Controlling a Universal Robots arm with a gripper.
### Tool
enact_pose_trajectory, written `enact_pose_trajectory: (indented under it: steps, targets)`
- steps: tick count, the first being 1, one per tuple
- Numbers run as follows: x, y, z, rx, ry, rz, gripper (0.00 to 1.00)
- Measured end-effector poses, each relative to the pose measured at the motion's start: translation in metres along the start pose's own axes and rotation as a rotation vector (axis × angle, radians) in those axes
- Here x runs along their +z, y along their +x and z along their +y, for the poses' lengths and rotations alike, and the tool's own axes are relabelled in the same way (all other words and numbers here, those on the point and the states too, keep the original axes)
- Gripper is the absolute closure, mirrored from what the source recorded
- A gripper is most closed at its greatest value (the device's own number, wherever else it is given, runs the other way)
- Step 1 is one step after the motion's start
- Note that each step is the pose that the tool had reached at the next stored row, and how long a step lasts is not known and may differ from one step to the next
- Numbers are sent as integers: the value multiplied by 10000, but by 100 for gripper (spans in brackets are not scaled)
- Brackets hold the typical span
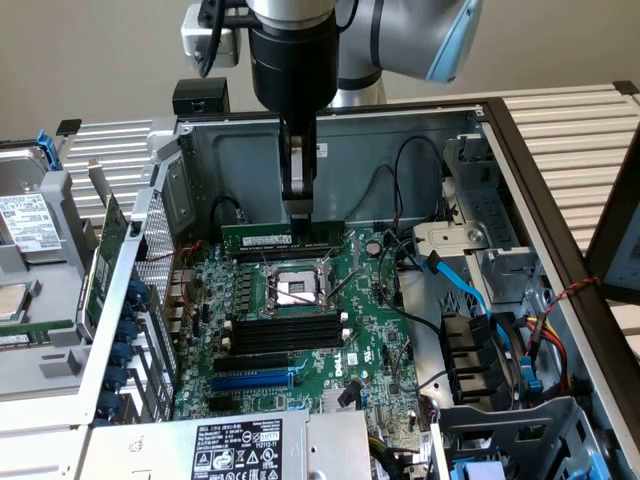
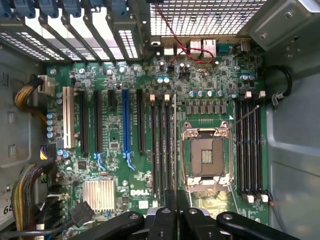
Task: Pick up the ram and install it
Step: 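Insert the ram into the slot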
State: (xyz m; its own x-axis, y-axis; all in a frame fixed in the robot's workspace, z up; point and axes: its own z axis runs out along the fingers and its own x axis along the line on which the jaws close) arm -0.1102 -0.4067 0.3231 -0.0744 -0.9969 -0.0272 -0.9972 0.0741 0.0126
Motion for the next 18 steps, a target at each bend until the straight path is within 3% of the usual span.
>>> enact_pose_trajectory:
  steps: [11, 18]
  targets:
    - [197, 58, -7, 37, 2, 17, 88]
    - [277, 64, -8, 76, 15, 187, 88]
